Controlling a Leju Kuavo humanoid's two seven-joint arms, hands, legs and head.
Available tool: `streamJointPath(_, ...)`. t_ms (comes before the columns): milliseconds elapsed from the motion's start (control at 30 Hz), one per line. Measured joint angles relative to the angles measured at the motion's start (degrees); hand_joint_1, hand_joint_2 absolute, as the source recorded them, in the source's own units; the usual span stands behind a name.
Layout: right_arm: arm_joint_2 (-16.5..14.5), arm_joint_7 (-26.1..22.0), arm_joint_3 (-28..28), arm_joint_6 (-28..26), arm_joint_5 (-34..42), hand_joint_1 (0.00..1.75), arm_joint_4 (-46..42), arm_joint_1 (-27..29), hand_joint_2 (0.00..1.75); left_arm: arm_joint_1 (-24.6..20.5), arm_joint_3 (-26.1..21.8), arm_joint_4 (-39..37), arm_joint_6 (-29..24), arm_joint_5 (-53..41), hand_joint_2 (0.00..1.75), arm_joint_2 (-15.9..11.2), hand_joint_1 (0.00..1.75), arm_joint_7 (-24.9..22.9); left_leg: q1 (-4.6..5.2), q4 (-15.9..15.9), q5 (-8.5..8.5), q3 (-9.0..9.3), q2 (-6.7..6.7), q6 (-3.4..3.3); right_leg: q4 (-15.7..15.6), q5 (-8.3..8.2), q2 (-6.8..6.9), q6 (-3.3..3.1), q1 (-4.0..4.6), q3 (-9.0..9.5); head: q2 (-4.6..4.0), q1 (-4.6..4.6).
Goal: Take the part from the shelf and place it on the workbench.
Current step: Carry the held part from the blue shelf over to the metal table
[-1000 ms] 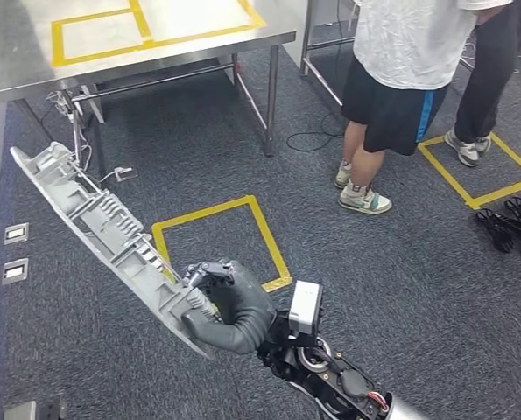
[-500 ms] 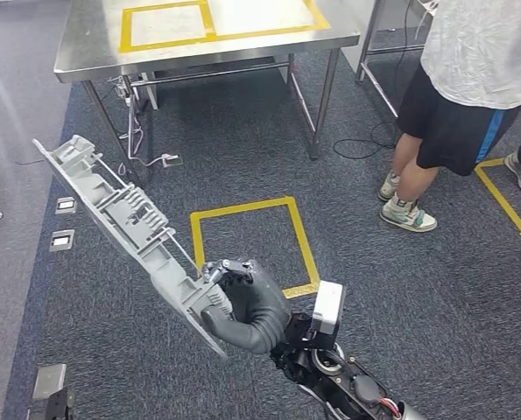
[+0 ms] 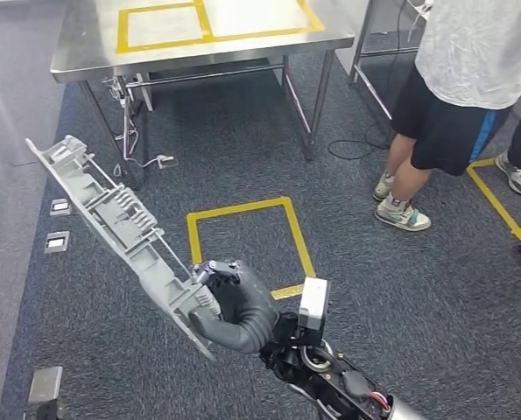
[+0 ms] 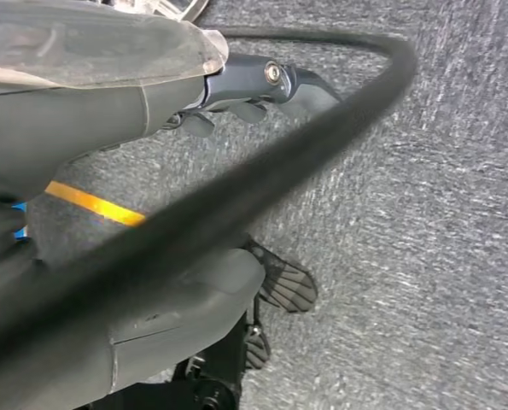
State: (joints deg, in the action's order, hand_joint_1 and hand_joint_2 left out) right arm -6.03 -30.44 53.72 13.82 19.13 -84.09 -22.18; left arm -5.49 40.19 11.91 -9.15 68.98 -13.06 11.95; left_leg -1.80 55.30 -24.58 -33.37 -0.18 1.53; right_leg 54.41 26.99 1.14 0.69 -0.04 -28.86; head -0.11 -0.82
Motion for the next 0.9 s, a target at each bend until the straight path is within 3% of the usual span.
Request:
streamJointPath(67, 0.0, 0.0, 0.0, 0.1, 0.1, 1.75, 0.0, 0.0, 1.75, 0.1, 0.0, 0.0, 0.0, 0.0, 1.75, 0.0, 0.00, -0.1, 0.00, -0.1, -0.10, 0.32, -0.10, -0.92, 1.1, 0.62, -0.20, 0.56, -0.20, -0.28, 0.00, 0.46)
streamJointPath(100, 0.0, 0.0, 0.0, 0.1, 0.1, 1.75, 0.0, 0.0, 1.75, 0.1, 0.0, 0.0, 0.0, 0.0, 1.75, 0.0, 0.00, -0.1, 0.06, -0.1, -0.13, 0.53, -0.14, -1.28, 2.9, 1.78, -0.32, 0.73, -0.31, -1.12, 0.00, 0.75)
streamJointPath(200, 0.0, 0.0, 0.0, 0.1, 0.2, 1.75, 0.0, 0.1, 1.75, 0.1, 0.0, 0.0, 0.0, 0.0, 1.75, -0.1, 0.00, -0.1, 0.40, -0.2, -0.39, 0.77, -0.27, -1.90, 14.2, 7.00, -0.62, 0.93, -0.40, -6.73, 0.00, 1.85)
streamJointPath(233, 0.0, 0.0, 0.0, 0.2, 0.2, 1.75, 0.0, 0.1, 1.75, 0.1, 0.0, 0.0, 0.0, 0.0, 1.75, -0.1, 0.00, -0.1, 0.58, -0.2, -0.54, 0.89, -0.34, -2.04, 17.2, 7.88, -0.66, 0.89, -0.40, -8.48, 0.00, 2.10)
streamJointPath(267, 0.0, 0.1, 0.0, 0.2, 0.3, 1.75, 0.0, 0.2, 1.75, 0.2, 0.0, 0.0, 0.0, 0.0, 1.75, -0.1, 0.00, -0.1, 0.77, -0.2, -0.71, 1.11, -0.45, -2.14, 18.2, 7.62, -0.69, 0.73, -0.36, -9.32, 0.00, 2.31)
streamJointPath(300, 0.0, 0.1, 0.0, 0.2, 0.3, 1.75, 0.0, 0.2, 1.75, 0.2, 0.0, 0.0, 0.0, 0.1, 1.75, -0.1, 0.00, -0.1, 0.97, -0.2, -0.94, 1.46, -0.60, -2.19, 16.8, 6.15, -0.73, 0.41, -0.25, -9.07, 0.00, 2.52)
streamJointPath(367, 0.0, 0.1, 0.0, 0.3, 0.4, 1.75, 0.0, 0.2, 1.75, 0.2, 0.0, 0.0, -0.1, 0.2, 1.75, 0.0, 0.00, -0.1, 1.23, -0.2, -1.50, 2.32, -0.88, -2.17, 9.1, 1.15, -0.94, -0.76, 0.21, -6.11, -0.01, 3.00)
streamJointPath(433, 0.0, 0.2, 0.0, 0.4, 0.6, 1.75, 0.0, 0.1, 1.75, 0.1, 0.0, 0.0, -0.2, 0.5, 1.75, 0.1, 0.00, -0.1, 1.27, -0.3, -1.96, 2.81, -1.04, -1.92, 2.7, -1.09, -1.16, -1.87, 0.75, -3.55, -0.01, 3.11)
streamJointPath(500, 0.0, 0.2, 0.0, 0.6, 0.7, 1.75, 0.0, 0.1, 1.75, 0.1, 0.0, 0.0, -0.5, 0.7, 1.75, 0.1, 0.00, -0.1, 1.17, -0.1, -1.88, 3.08, -1.08, -1.27, 0.8, -0.87, -1.16, -2.33, 1.10, -2.84, -0.01, 3.14)
streamJointPath(600, -0.2, 0.2, 0.1, 0.9, 0.8, 1.75, 0.0, 0.1, 1.75, 0.2, 0.0, 0.0, -0.7, 1.0, 1.75, 0.2, 0.00, -0.2, 1.04, 1.5, -2.45, 3.20, -0.98, -0.53, -1.1, -1.38, -0.95, -2.65, 0.70, -0.40, -0.01, 3.21)
streamJointPath(667, -0.2, 0.2, 0.1, 0.9, 0.9, 1.75, 0.0, 0.0, 1.75, 0.1, 0.0, 0.0, -0.7, 1.0, 1.75, 0.3, 0.00, -0.2, 0.95, 3.1, -3.42, 2.70, -0.82, -0.49, -1.7, -1.49, -0.84, -2.74, 0.50, 0.57, -0.02, 2.89)
streamJointPath(767, -0.3, 0.2, 0.1, 0.9, 0.9, 1.75, 0.0, -0.1, 1.75, -0.1, 0.0, 0.0, -0.7, 1.0, 1.75, 0.3, 0.00, -0.2, 0.93, 4.4, -4.04, 1.92, -0.78, -0.48, -1.7, -1.50, -0.81, -2.77, 0.49, 0.60, -0.01, 2.66)
streamJointPath(800, -0.3, 0.2, 0.1, 0.9, 1.0, 1.75, 0.0, -0.2, 1.75, -0.2, 0.0, 0.0, -0.7, 1.0, 1.75, 0.2, 0.00, -0.2, 0.90, 5.9, -4.66, 1.05, -0.76, -0.37, -1.7, -1.47, -0.78, -2.78, 0.49, 0.60, -0.01, 2.56)
streamJointPath(833, -0.3, 0.2, 0.1, 1.0, 1.0, 1.75, 0.0, -0.2, 1.75, -0.1, 0.0, 0.0, -0.7, 1.1, 1.75, 0.2, 0.00, -0.2, 0.72, 9.0, -5.17, -1.51, -0.64, 0.09, -1.7, -1.13, -0.79, -2.73, 0.42, 0.85, -0.01, 2.15)
streamJointPath(867, -0.4, 0.2, 0.2, 1.0, 1.0, 1.75, 0.0, -0.2, 1.75, 0.0, 0.0, 0.0, -0.8, 1.1, 1.75, 0.2, 0.00, -0.2, 0.50, 11.0, -4.96, -3.72, -0.51, 0.58, -1.7, -0.68, -0.81, -2.61, 0.30, 1.24, -0.01, 1.70)
streamJointPath(900, -0.4, 0.1, 0.2, 1.1, 1.1, 1.75, 0.0, -0.2, 1.75, 0.1, 0.0, 0.0, -0.8, 1.1, 1.75, 0.1, 0.00, -0.2, 0.24, 10.9, -3.45, -5.00, -0.34, 1.13, -1.6, -0.04, -0.83, -2.37, 0.12, 1.85, -0.01, 1.22)
